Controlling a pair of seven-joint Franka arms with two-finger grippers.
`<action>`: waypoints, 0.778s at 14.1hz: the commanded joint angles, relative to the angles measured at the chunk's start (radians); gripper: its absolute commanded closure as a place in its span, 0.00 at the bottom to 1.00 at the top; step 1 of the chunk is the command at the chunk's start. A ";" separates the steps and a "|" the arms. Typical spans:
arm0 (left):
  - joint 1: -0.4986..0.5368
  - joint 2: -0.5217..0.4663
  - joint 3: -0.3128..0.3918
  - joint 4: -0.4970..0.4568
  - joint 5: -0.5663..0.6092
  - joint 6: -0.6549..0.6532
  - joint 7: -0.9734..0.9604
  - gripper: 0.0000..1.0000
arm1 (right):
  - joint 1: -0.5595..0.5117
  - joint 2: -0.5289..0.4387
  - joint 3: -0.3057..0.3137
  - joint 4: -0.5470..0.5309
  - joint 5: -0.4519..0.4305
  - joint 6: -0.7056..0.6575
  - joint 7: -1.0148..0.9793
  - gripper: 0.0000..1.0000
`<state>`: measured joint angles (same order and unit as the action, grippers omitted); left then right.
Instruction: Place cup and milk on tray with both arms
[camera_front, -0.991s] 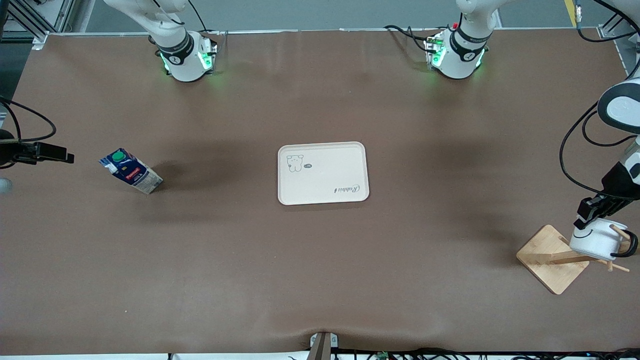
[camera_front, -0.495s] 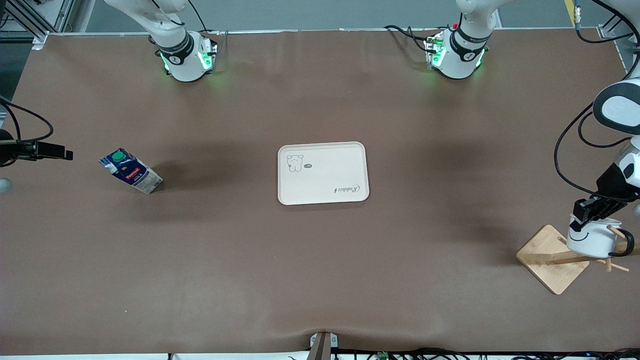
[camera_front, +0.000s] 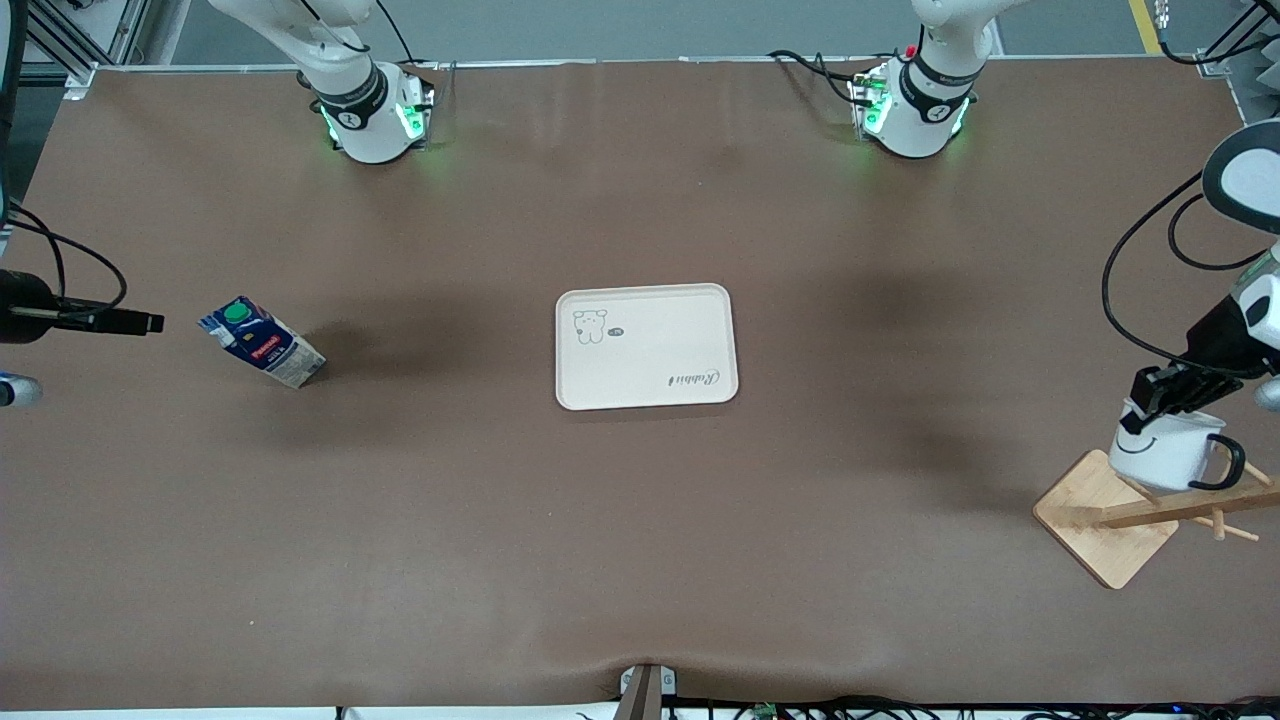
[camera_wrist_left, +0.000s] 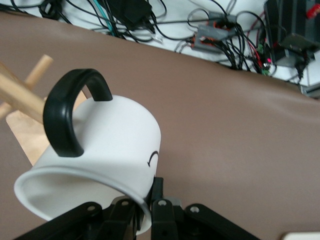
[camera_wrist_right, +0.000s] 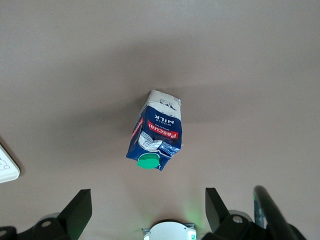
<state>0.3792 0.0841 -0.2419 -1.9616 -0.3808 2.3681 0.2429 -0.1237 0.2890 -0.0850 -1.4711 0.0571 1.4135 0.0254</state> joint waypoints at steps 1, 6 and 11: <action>0.003 -0.061 -0.008 -0.002 -0.003 -0.101 0.003 1.00 | -0.005 -0.002 0.010 0.002 -0.009 0.011 0.044 0.00; 0.001 -0.070 -0.080 0.047 0.116 -0.254 -0.169 1.00 | 0.013 -0.031 0.010 -0.160 -0.022 0.132 0.142 0.00; 0.000 -0.034 -0.264 0.089 0.246 -0.329 -0.497 1.00 | 0.007 -0.174 0.008 -0.451 -0.022 0.424 0.209 0.00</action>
<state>0.3738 0.0250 -0.4457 -1.8999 -0.1735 2.0670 -0.1562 -0.1143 0.2303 -0.0810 -1.7797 0.0489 1.7600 0.1696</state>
